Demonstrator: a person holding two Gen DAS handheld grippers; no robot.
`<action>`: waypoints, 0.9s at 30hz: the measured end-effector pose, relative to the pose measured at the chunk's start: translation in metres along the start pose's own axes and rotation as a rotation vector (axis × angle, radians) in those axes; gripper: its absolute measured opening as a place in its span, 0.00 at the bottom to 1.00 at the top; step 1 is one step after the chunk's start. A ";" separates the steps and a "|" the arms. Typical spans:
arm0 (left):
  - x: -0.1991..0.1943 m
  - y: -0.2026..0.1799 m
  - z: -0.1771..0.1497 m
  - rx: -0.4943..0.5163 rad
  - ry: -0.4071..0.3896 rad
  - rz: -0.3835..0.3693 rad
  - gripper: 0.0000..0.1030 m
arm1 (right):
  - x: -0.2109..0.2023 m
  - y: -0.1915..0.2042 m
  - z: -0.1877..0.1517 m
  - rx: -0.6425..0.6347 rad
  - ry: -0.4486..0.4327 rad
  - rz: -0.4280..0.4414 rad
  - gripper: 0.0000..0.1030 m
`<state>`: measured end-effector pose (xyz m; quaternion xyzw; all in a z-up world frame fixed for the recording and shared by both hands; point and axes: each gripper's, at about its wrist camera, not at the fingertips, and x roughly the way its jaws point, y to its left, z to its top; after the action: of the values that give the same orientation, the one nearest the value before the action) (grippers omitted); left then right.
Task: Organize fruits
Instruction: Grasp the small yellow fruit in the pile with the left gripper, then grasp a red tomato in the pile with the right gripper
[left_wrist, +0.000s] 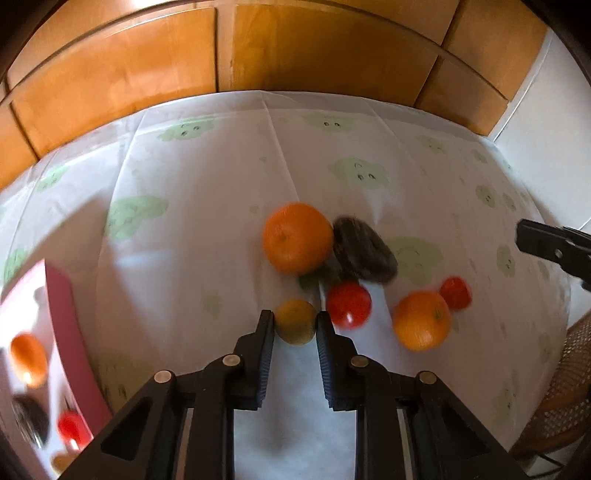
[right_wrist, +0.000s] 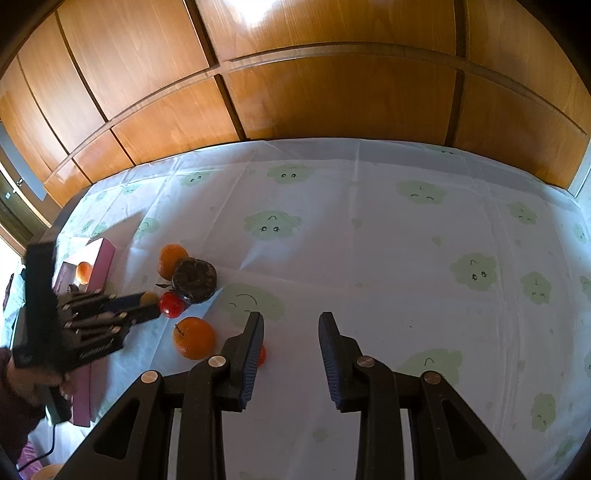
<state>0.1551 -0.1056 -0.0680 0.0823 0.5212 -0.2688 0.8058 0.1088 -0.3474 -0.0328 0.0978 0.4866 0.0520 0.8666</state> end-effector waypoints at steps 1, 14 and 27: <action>-0.003 0.000 -0.007 -0.014 -0.008 0.005 0.22 | 0.000 0.000 0.000 0.000 0.001 -0.004 0.30; -0.036 -0.045 -0.091 -0.023 -0.092 0.071 0.22 | 0.007 -0.010 -0.004 0.038 0.030 -0.021 0.30; -0.030 -0.052 -0.106 0.003 -0.174 0.124 0.23 | 0.019 -0.012 -0.010 0.118 0.099 0.119 0.30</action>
<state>0.0341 -0.0954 -0.0813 0.0921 0.4429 -0.2254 0.8629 0.1106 -0.3546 -0.0566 0.1745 0.5242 0.0793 0.8297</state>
